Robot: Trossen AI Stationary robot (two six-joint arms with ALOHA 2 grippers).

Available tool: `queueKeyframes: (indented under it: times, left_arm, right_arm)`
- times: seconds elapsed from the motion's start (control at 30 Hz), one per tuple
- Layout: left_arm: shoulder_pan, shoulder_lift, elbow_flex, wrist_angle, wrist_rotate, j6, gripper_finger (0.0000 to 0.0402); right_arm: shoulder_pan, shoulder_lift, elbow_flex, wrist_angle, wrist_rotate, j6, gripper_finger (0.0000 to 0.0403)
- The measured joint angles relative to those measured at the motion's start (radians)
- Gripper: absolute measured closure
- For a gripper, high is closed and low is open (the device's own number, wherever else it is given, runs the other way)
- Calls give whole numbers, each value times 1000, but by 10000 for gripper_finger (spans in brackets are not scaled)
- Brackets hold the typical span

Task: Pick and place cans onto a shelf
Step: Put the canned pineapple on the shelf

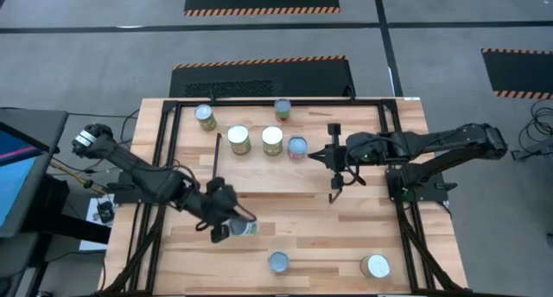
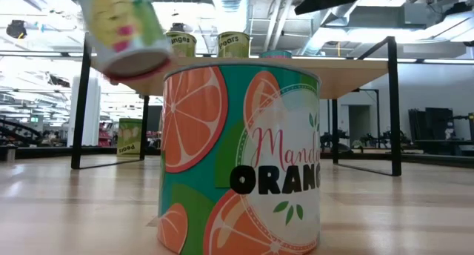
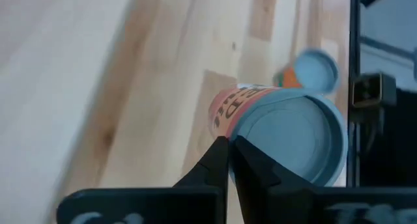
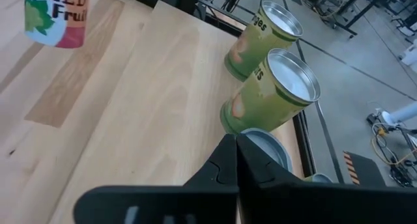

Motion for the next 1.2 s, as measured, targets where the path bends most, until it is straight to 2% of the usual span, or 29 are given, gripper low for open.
queueKeyframes:
  times: [0.2,0.33,0.53,0.87,1.2]
  left_arm:
    - [74,0,33,-16,-18,14,401]
    - [134,17,34,1,29,37,401]
    - [193,131,71,36,149,127,401]
    - [231,340,248,-45,171,285,401]
    - [278,394,262,-56,167,345,401]
  right_arm:
    - [0,0,0,-5,-1,17,396]
    - [5,0,0,-4,-1,17,396]
    - [5,0,0,-3,-1,17,397]
    - [5,0,0,-8,-3,14,398]
    - [5,0,0,-14,-4,14,398]
